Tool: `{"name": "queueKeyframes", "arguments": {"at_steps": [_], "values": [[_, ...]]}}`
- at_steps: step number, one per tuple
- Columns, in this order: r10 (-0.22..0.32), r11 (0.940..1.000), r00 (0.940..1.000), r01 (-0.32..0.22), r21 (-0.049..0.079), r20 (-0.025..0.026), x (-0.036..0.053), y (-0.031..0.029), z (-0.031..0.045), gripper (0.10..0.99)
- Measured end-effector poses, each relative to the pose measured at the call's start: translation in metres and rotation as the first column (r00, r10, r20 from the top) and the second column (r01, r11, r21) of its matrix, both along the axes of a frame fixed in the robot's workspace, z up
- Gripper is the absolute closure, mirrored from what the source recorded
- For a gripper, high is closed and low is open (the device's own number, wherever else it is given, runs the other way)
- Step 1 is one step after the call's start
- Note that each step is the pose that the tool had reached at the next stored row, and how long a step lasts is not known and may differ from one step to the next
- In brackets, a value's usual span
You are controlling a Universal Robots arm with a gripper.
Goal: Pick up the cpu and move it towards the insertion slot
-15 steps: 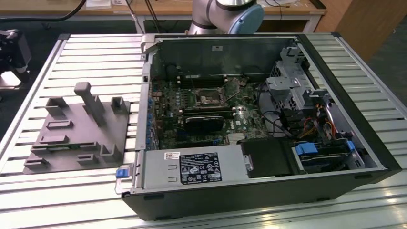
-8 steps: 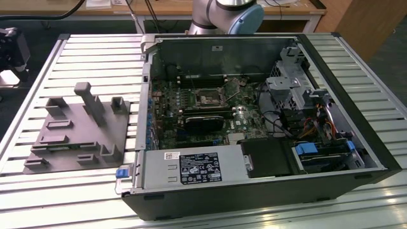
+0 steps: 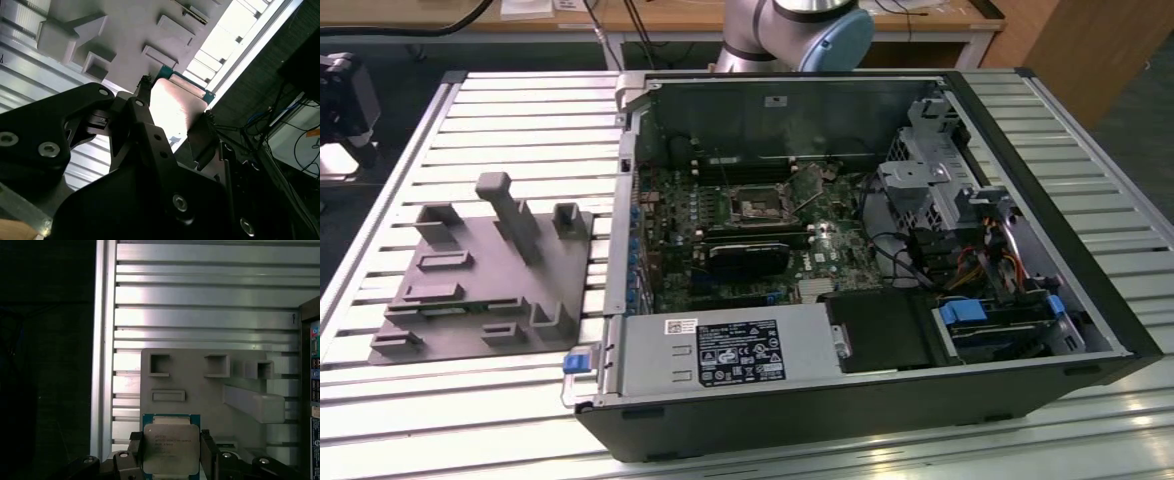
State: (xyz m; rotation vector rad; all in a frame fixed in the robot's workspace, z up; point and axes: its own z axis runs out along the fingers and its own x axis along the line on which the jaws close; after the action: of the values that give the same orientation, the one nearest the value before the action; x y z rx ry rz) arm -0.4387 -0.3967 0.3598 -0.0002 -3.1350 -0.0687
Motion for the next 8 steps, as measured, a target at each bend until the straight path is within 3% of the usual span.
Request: {"name": "queueKeyframes", "arguments": {"at_steps": [8], "values": [[0.0,1.0,1.0,0.0,0.0,0.0,0.0,0.0002,0.0014,0.545]]}}
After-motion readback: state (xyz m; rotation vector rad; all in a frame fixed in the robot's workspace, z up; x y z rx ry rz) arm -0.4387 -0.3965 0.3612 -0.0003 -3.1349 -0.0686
